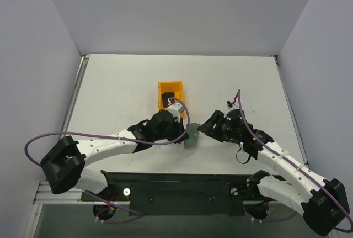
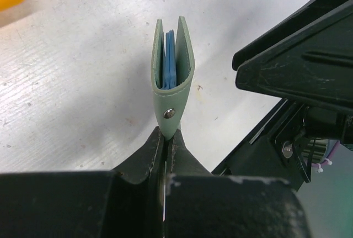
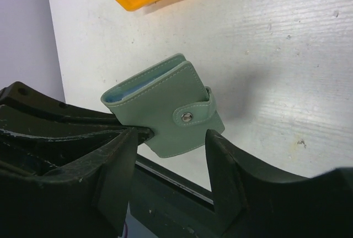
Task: Put the credit cards into the card holder
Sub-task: Pick up the card holder from the center of the board, then open the card holder.
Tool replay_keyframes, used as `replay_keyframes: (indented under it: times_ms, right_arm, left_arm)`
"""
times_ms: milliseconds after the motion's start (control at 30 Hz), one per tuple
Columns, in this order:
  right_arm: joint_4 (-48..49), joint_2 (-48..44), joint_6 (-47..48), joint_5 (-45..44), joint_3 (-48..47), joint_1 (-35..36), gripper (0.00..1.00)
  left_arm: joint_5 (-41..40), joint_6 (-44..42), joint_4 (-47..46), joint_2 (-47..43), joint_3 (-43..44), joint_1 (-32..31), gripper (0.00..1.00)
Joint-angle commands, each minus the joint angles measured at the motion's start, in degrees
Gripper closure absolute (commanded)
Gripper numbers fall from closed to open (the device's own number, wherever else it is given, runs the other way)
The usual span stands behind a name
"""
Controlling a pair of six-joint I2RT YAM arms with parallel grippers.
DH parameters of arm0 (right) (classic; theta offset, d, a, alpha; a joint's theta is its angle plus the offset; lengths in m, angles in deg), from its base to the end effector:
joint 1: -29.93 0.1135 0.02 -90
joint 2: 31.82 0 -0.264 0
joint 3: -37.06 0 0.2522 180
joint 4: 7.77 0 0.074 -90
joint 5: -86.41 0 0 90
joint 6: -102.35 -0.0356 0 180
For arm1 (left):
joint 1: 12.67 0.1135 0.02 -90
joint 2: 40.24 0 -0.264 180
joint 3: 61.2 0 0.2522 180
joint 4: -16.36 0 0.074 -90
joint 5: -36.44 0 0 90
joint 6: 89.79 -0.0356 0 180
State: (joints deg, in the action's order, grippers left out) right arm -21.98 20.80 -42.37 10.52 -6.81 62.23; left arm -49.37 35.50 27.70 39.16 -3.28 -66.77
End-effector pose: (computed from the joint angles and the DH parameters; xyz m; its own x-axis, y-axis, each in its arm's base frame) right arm 0.1720 0.1190 0.2426 -0.7684 0.4509 -0.4542 -0.1397 0.5744 0.8066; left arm 0.1727 -0.2430 0.2213 -0.7469 0.0492 -0.6631 0.5052 0.6904 -0.5178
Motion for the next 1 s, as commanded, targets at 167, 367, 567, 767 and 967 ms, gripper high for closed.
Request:
replay_keyframes:
  times_ms: [167,367,567,767,967]
  right_arm:
    - [3.0,7.3,-0.1,1.7,-3.7,4.5,0.56]
    - [4.1,9.9,-0.7,2.8,-4.2,5.0,0.56]
    - [3.9,11.4,-1.2,2.4,-4.7,4.9,0.58]
    - [3.4,13.1,-1.4,2.9,-5.0,5.0,0.60]
    - [1.6,15.4,-0.7,2.2,-5.7,5.0,0.62]
  left_arm:
    - [-3.6,-0.9,0.6,-1.3,3.1,-1.4,1.00]
    - [-2.2,-0.9,0.0,-1.2,3.2,-1.8,1.00]
    - [0.6,-2.0,-1.0,-2.2,3.0,-1.9,1.00]
    - [2.7,-2.2,-2.8,-3.7,2.7,-1.9,1.00]
    - [2.8,-2.2,-3.1,-5.6,2.5,-1.9,1.00]
